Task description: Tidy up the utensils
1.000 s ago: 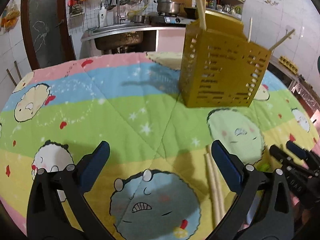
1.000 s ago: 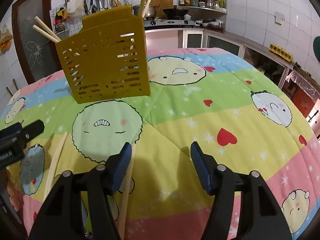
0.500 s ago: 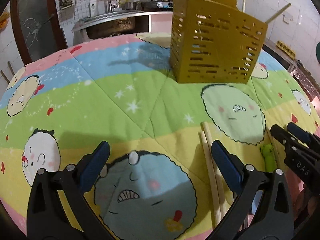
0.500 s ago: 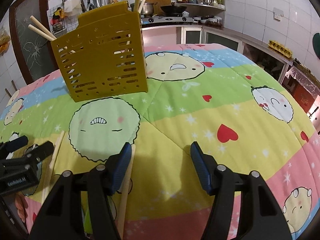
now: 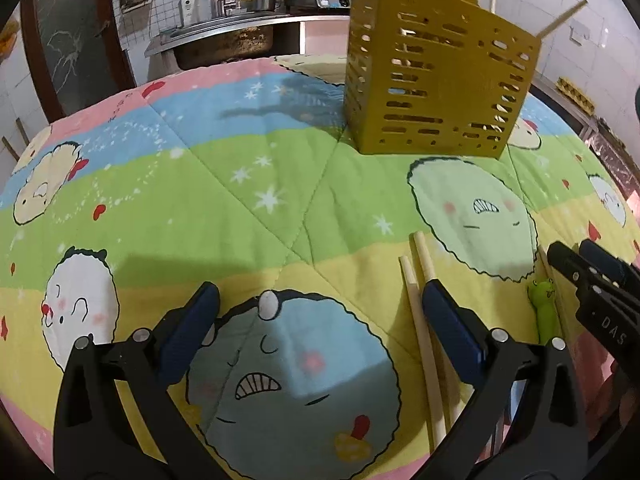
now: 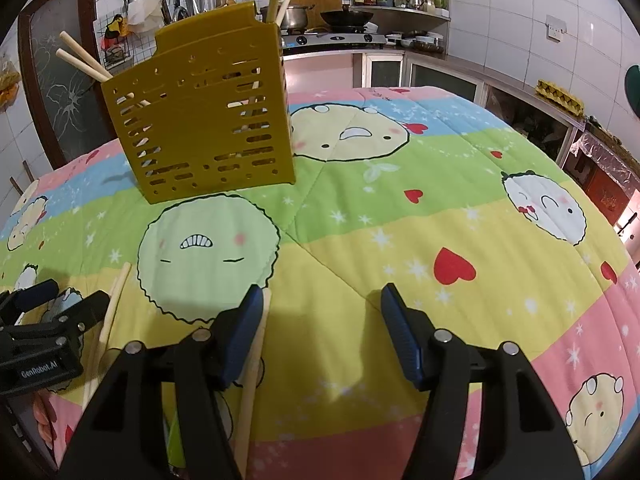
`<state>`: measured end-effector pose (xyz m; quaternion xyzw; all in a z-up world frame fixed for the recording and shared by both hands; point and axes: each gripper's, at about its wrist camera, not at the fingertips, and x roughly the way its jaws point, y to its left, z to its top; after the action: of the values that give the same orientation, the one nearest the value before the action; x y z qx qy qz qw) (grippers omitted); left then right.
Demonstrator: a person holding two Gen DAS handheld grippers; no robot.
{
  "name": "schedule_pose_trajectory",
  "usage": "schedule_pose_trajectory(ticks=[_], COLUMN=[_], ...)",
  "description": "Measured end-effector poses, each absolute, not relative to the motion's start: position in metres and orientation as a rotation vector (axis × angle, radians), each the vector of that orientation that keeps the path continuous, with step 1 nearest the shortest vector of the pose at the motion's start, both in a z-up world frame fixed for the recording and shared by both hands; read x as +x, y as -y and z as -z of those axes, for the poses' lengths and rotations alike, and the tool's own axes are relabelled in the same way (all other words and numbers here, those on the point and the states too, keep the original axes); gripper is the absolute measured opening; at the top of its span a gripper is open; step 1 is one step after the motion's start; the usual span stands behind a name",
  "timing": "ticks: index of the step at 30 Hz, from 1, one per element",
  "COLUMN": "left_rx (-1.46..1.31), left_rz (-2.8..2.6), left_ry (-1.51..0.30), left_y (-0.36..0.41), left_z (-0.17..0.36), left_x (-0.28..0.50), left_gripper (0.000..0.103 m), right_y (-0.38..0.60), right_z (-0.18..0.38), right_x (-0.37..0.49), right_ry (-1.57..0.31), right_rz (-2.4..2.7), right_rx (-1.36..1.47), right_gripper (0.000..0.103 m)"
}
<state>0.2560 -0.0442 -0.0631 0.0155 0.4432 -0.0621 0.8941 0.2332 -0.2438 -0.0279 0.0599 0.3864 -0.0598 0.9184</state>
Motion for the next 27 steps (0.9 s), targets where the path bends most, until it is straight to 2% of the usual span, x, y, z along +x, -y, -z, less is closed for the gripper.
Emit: schedule_pose_trajectory(ticks=[6, 14, 15, 17, 18, 20, 24, 27], left_rx=[0.073, 0.071, 0.067, 0.064, 0.066, 0.066, 0.066, 0.059], left_rz=[0.128, 0.148, 0.149, 0.151, 0.151, 0.161, 0.167, 0.17], left_ry=[-0.934, -0.95, -0.952, -0.964, -0.966, -0.975, -0.998, -1.007], left_y=[0.055, 0.063, 0.063, 0.065, 0.066, 0.067, 0.071, 0.074], left_z=[0.064, 0.058, 0.058, 0.057, 0.057, 0.055, 0.054, 0.054], left_x=[0.254, 0.252, 0.253, 0.255, 0.256, 0.256, 0.261, 0.269], left_gripper=[0.096, 0.065, 0.064, 0.058, 0.055, 0.045, 0.039, 0.03], right_y=[0.237, 0.226, 0.224, 0.222, 0.22, 0.218, 0.216, 0.216], right_z=[0.027, 0.028, 0.027, 0.028, 0.027, 0.026, 0.026, 0.026], right_x=[0.233, 0.235, 0.236, 0.238, 0.239, 0.243, 0.252, 0.256], right_ry=[-0.807, -0.868, -0.877, -0.891, -0.895, -0.907, -0.921, -0.926], right_rz=[0.131, 0.138, 0.139, 0.133, 0.13, 0.117, 0.105, 0.1], right_rx=[0.095, 0.078, 0.074, 0.062, 0.059, 0.059, 0.06, 0.075], right_gripper=[0.061, 0.058, 0.056, 0.043, 0.041, 0.03, 0.021, 0.016])
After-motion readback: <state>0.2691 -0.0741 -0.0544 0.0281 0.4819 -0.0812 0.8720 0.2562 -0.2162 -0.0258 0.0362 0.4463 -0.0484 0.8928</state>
